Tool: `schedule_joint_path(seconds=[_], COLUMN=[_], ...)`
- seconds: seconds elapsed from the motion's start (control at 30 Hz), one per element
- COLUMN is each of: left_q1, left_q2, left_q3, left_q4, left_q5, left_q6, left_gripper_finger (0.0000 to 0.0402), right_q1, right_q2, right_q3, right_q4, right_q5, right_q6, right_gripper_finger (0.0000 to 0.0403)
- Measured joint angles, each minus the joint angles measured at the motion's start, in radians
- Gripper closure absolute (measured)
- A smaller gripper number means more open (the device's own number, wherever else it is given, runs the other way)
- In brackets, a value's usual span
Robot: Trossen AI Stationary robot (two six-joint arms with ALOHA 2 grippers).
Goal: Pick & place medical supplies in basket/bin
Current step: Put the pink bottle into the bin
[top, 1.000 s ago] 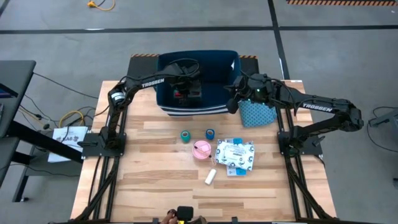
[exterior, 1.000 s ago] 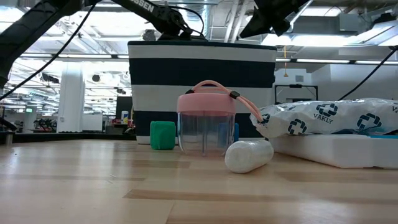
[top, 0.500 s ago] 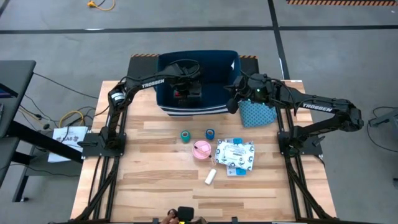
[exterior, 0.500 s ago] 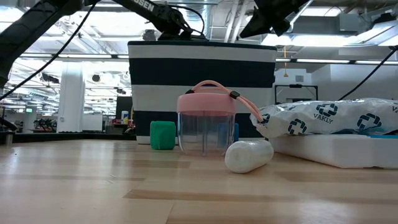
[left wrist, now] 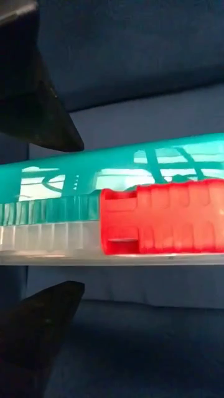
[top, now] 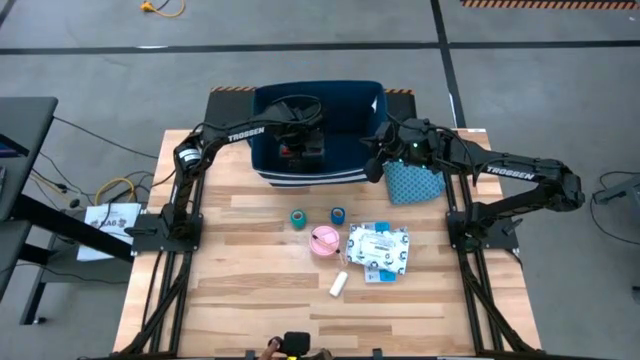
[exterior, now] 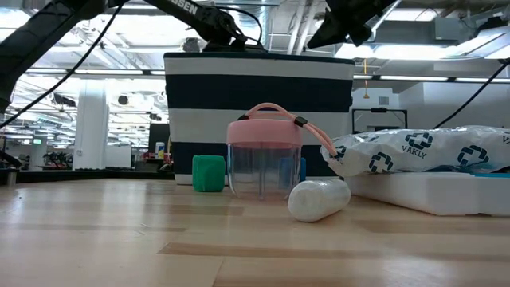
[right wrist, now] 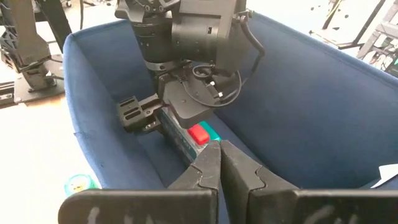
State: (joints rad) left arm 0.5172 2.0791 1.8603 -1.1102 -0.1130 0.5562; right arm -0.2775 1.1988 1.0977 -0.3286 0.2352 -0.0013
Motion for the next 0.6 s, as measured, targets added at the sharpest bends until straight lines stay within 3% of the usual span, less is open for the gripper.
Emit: schedule_joint_path(seconds=[0.6], left_q1=[-0.003], left_q2=[-0.140], left_q3=[0.010], left_q4=[-0.032], left_q5=[0.062], left_q6=[0.034], left_gripper_finger=[0.0053], right_q1=[-0.013], right_q2=[0.000], right_q3=[0.000], right_q4=[0.000], right_q5=[-0.002], right_q6=[-0.007], right_gripper_finger=[0.0403])
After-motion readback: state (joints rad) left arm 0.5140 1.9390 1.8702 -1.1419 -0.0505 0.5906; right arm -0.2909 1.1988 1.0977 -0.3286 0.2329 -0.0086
